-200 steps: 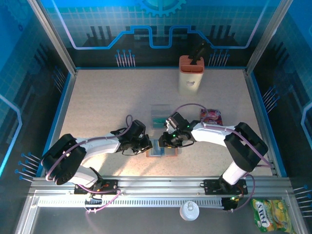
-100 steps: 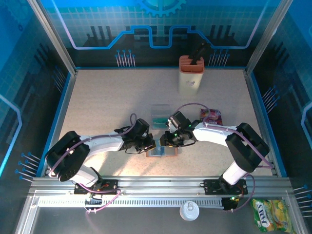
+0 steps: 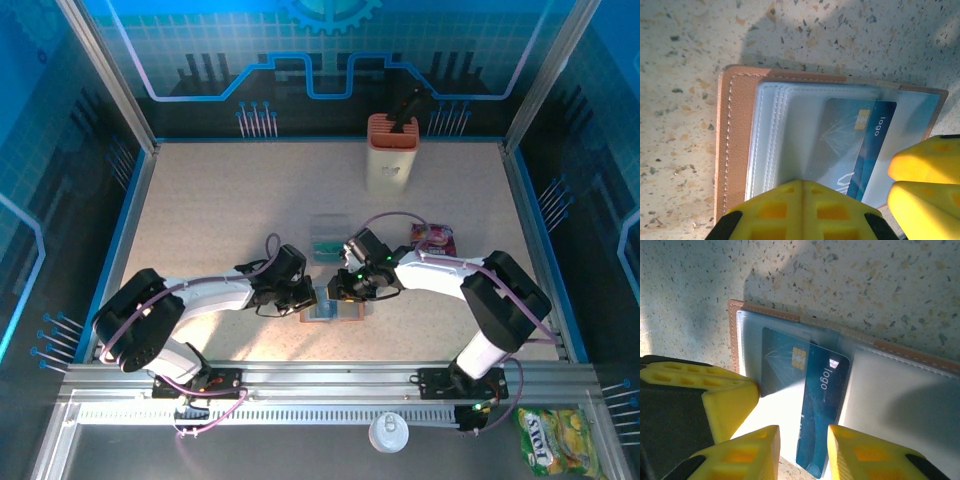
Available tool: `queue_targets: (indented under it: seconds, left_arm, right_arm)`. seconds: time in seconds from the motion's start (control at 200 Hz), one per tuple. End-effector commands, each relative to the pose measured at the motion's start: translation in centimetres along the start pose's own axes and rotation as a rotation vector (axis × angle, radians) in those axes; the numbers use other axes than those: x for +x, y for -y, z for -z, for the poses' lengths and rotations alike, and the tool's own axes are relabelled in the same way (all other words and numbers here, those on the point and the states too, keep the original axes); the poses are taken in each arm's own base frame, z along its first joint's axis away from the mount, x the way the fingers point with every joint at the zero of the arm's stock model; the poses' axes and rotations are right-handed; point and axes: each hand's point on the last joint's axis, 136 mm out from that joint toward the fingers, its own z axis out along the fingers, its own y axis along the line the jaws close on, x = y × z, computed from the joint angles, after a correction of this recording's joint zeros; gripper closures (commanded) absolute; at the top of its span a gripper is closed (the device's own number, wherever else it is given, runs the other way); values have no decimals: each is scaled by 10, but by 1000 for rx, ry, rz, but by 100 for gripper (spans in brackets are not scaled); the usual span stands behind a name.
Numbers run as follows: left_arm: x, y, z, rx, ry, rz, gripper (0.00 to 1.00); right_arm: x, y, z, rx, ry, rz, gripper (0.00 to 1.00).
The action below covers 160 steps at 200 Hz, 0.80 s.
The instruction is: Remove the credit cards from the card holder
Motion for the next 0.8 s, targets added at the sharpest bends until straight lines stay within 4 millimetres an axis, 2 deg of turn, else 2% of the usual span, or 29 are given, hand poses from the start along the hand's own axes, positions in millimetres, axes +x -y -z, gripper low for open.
queue_targets:
  seconds: [0.0,0.45,0.795]
  left_arm:
    - [2,-5,-3,-33,-10,-13,99]
    - [4,-10,-2,-57,-22,-9,100]
    - [3,-8,-2,-54,-17,-8,100]
  right_arm:
    - [4,10,-5,5,-25,-21,68]
    - [9,15,-13,-2,-43,-45,68]
    - [4,1,-10,-70,-28,-41,75]
